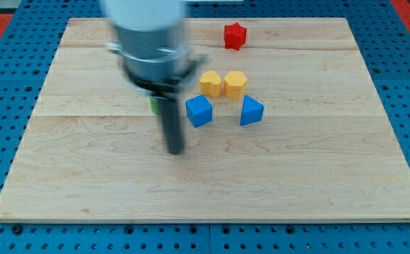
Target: Separate the yellow hexagon from the yellow heart
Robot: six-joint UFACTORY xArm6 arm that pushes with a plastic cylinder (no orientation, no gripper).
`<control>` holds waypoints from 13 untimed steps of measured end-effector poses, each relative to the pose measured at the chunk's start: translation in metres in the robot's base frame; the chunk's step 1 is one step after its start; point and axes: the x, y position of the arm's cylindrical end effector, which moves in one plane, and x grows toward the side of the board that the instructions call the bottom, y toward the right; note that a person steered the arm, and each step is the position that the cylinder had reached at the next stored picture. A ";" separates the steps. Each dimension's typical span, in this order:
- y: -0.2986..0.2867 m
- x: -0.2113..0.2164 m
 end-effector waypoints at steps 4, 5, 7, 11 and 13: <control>0.161 -0.152; 0.124 -0.178; 0.008 -0.156; 0.051 -0.138; 0.135 -0.132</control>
